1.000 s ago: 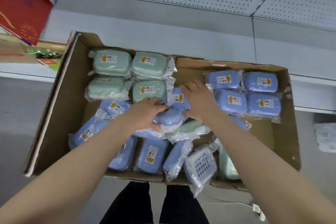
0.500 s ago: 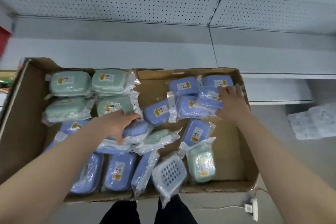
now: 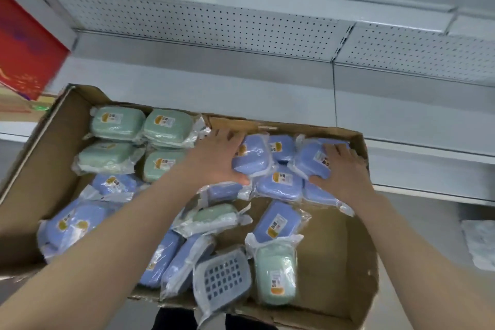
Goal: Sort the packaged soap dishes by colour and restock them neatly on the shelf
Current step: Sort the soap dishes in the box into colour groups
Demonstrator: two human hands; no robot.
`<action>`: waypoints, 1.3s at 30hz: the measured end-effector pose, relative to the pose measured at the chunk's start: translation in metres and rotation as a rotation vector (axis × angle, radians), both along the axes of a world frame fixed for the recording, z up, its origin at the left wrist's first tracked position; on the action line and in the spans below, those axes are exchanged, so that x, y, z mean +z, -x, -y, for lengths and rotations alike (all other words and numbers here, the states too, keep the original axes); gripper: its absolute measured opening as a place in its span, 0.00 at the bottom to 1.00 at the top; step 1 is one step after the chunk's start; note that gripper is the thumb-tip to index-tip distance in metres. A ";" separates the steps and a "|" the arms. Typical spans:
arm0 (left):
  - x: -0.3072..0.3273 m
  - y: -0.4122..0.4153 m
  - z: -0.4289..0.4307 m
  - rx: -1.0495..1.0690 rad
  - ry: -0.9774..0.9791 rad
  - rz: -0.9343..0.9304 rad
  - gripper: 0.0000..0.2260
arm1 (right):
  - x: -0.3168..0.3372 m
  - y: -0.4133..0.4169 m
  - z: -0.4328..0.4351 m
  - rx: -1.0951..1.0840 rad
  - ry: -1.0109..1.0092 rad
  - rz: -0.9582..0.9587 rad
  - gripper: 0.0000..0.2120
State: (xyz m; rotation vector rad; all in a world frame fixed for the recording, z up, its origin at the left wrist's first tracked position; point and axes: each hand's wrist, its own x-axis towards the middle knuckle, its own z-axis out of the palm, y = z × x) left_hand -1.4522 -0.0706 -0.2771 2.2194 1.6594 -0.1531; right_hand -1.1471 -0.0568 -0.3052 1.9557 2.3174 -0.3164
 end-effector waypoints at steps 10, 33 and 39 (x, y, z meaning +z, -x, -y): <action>-0.074 -0.099 -0.068 0.049 -0.045 -0.039 0.40 | -0.007 -0.046 -0.039 0.121 -0.115 -0.089 0.38; -0.104 0.014 0.043 0.094 0.130 -0.024 0.41 | -0.036 0.027 0.048 0.180 -0.315 -0.113 0.23; -0.114 0.001 0.032 0.047 0.114 -0.129 0.42 | -0.047 0.054 0.119 -0.012 0.160 -0.076 0.15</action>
